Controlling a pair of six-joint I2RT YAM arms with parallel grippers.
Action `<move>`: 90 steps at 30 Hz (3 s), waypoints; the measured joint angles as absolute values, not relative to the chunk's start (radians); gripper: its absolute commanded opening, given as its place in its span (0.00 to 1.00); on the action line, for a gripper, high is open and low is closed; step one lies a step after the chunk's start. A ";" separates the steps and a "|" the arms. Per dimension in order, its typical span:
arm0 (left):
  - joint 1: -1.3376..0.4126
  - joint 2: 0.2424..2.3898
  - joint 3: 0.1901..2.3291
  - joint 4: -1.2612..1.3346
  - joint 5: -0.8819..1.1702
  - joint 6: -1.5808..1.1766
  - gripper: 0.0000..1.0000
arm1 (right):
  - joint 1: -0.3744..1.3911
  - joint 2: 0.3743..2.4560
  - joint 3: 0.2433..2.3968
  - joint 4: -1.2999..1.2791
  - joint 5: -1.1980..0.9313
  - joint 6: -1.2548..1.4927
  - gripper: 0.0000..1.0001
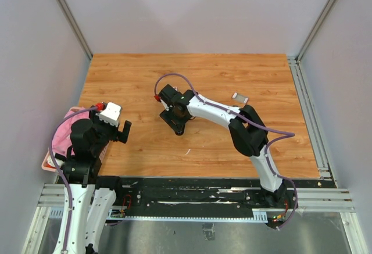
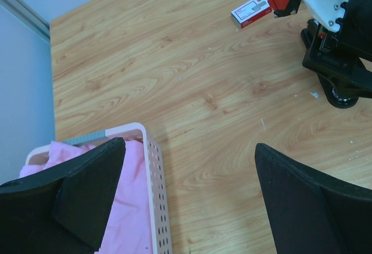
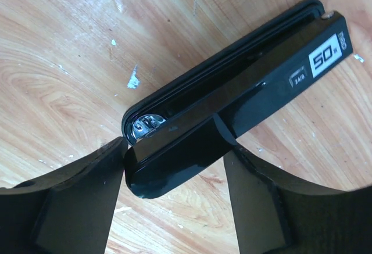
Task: Unload the staples from the stapler
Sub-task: Adjust the stapler at the center of the board.
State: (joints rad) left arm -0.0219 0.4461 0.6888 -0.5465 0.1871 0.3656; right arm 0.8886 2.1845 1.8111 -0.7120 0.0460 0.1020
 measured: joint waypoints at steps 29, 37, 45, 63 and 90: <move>-0.022 0.435 0.688 -0.546 0.188 0.366 0.98 | 0.778 2.053 1.674 -0.674 0.041 0.064 0.62; -0.022 0.435 0.688 -0.545 0.187 0.366 0.98 | 0.775 2.069 1.707 -0.673 -0.020 0.083 0.50; -0.022 0.435 0.688 -0.539 0.187 0.366 0.98 | 0.775 2.080 1.708 -0.674 0.000 0.086 0.46; -0.022 0.435 0.678 -0.532 0.208 0.387 0.98 | 0.774 2.072 1.677 -0.641 -0.017 0.019 0.12; -0.022 0.593 0.633 -0.498 0.593 0.675 0.98 | 0.881 1.874 1.382 -0.478 -0.219 -0.378 0.61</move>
State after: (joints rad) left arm -0.0219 0.5930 0.6331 -0.4980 0.5934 0.6750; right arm 0.8814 1.8736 1.3823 -0.4782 -0.2192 -0.3779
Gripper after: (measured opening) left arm 0.982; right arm 0.457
